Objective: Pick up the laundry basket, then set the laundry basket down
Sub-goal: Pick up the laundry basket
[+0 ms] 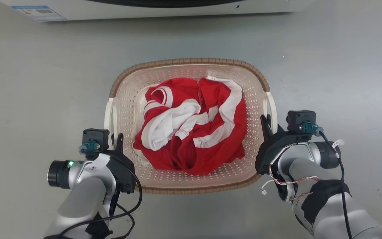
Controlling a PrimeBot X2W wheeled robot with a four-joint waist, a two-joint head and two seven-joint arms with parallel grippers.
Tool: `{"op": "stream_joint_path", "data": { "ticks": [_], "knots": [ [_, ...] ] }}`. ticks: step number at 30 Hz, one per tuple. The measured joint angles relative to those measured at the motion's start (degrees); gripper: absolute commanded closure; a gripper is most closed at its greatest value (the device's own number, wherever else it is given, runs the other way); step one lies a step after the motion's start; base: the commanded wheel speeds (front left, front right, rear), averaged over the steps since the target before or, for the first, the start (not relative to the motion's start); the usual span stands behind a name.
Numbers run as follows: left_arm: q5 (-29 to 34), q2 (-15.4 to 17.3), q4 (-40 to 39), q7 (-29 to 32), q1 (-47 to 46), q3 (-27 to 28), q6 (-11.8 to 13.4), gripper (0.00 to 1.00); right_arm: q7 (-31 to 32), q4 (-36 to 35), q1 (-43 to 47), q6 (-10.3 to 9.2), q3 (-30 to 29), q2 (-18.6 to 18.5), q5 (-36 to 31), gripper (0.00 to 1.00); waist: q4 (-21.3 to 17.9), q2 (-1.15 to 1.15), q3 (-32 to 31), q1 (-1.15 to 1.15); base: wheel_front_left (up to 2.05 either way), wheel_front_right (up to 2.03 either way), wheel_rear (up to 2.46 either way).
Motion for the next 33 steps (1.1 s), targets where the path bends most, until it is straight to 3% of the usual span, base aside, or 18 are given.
{"op": "stream_joint_path", "data": {
  "ticks": [33],
  "knots": [
    [-10.06, 0.25, -2.41, 6.66, 21.25, -10.43, 1.52, 1.0, 5.59, 0.86, 21.49, -0.01, 7.78, 0.44, 9.96, 1.0, 0.95, 0.0, -24.08, 0.0, 0.0, 0.0, 0.0]
  ]
}}
